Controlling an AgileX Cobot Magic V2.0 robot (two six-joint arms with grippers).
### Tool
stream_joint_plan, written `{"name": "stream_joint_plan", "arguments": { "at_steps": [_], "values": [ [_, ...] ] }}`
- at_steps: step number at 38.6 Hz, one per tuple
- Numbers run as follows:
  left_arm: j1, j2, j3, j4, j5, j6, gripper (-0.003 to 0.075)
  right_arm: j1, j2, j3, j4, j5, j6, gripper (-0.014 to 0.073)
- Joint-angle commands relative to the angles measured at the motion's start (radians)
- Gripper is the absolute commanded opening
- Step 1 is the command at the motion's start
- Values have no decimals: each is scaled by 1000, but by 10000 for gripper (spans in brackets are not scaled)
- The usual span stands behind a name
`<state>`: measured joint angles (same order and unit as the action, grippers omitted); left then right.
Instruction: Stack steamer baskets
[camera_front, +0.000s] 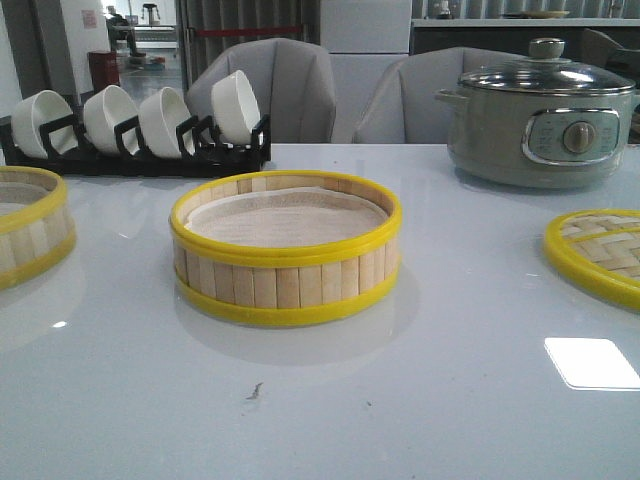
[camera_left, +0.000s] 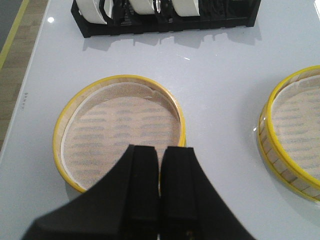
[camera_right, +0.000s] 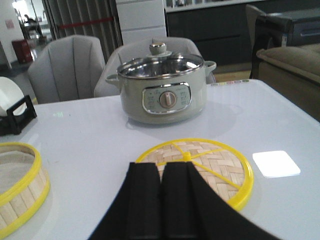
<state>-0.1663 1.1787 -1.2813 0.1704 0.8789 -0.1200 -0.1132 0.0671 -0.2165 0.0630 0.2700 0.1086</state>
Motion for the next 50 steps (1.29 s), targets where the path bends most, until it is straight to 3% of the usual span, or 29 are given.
{"name": "stream_joint_plan", "arguments": {
  "at_steps": [1,7,12,23,31,35,42,50],
  "values": [
    [-6,-19,-35,13,-71,0,87,-5,169,-202,-24,76,-43,68],
    [-57,-19,-35,28,-71,0,87,-5,505,-466,-32,107,-75,68],
    [-106,-19,-35,50,-71,0,87,-5,671,-585,30,104,-75,68],
    [-108,-19,-35,69,-57,0,87,-5,780,-604,47,15,-75,68],
    [-108,-17,-35,77,-72,0,87,-5,806,-604,108,77,-75,69],
    [-108,-11,-35,77,-78,0,87,-5,827,-604,106,117,-76,132],
    [-108,17,-35,77,-55,0,87,-5,866,-606,103,203,-109,355],
    [-108,34,-35,77,-31,0,87,-5,874,-606,103,211,-109,360]
  ]
}}
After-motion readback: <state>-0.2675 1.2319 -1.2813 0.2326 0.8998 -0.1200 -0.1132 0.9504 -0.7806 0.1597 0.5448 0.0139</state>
